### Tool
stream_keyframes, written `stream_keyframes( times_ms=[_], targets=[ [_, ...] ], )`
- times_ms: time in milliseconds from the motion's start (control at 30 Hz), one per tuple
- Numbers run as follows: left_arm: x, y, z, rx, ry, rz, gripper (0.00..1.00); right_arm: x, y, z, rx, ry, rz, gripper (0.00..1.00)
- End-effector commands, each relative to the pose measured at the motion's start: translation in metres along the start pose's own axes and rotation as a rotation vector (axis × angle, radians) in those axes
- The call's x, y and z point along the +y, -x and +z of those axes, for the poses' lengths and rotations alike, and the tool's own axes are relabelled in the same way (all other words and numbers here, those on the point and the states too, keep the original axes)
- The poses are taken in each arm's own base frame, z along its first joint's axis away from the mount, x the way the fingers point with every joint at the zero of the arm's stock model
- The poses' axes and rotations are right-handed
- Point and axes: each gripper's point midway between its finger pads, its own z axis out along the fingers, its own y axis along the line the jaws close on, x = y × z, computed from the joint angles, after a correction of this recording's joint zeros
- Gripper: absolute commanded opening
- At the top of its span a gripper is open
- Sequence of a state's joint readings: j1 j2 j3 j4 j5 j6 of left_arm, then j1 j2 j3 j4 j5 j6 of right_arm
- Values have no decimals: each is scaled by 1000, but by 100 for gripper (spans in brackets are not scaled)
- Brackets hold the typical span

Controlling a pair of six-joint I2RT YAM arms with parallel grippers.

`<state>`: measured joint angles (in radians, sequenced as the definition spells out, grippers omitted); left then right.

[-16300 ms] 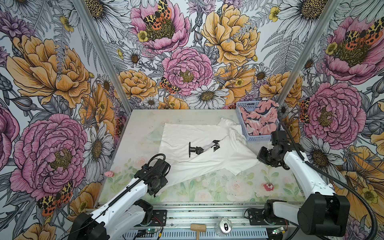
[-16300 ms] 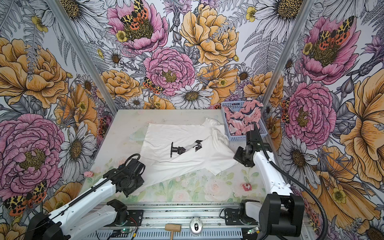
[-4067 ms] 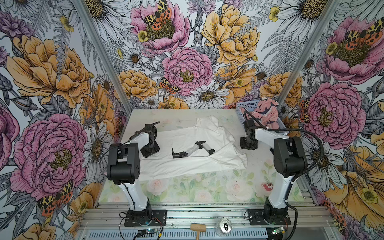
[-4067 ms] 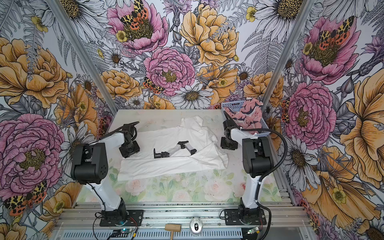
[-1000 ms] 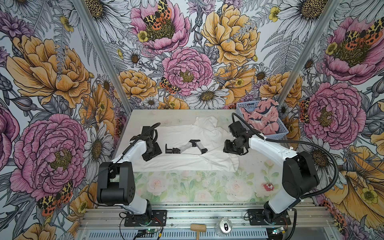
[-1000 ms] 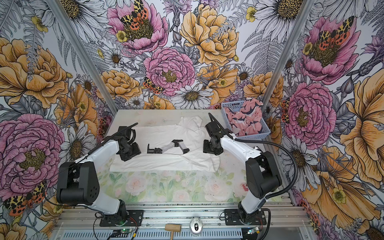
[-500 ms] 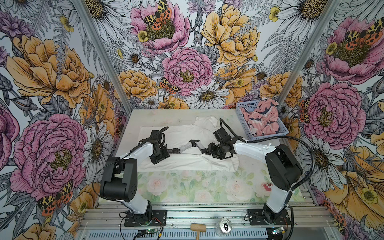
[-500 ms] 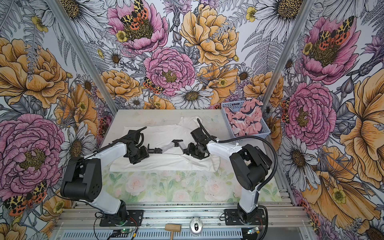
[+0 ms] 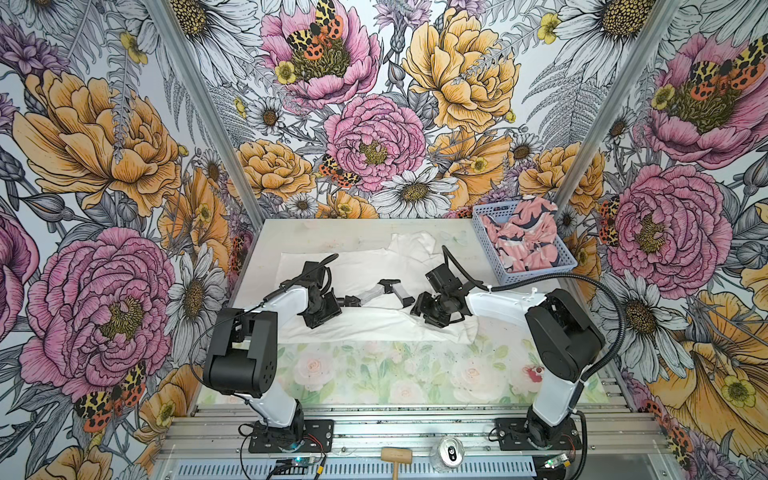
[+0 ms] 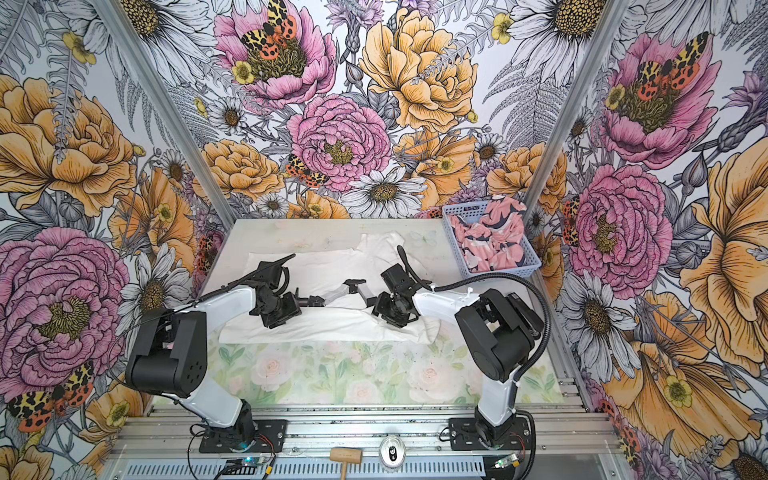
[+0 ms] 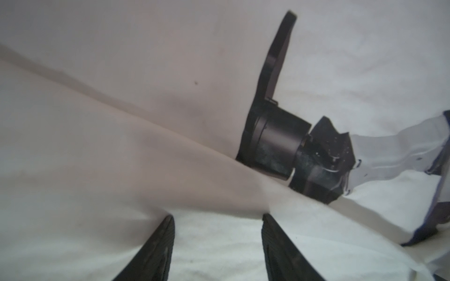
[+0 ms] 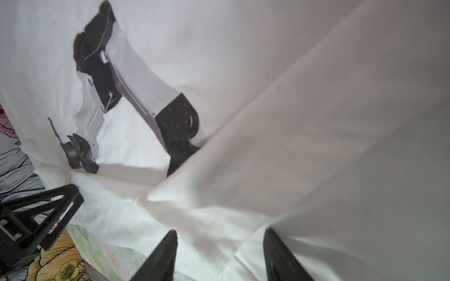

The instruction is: Fold and stack the mixed laundry pile

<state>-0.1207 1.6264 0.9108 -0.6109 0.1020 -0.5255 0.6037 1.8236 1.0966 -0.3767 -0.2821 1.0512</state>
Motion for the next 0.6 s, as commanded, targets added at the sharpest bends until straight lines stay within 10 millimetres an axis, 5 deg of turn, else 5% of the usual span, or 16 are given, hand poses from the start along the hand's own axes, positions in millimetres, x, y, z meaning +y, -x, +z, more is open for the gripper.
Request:
stream_keyframes(
  times_ms=[0, 567],
  targets=[
    [-6, -1, 7, 13, -29, 9, 59, 4, 7, 7, -22, 1, 8, 59],
    [-2, -8, 7, 21, -26, 5, 59, 9, 18, 7, -51, 40, 29, 58]
  ],
)
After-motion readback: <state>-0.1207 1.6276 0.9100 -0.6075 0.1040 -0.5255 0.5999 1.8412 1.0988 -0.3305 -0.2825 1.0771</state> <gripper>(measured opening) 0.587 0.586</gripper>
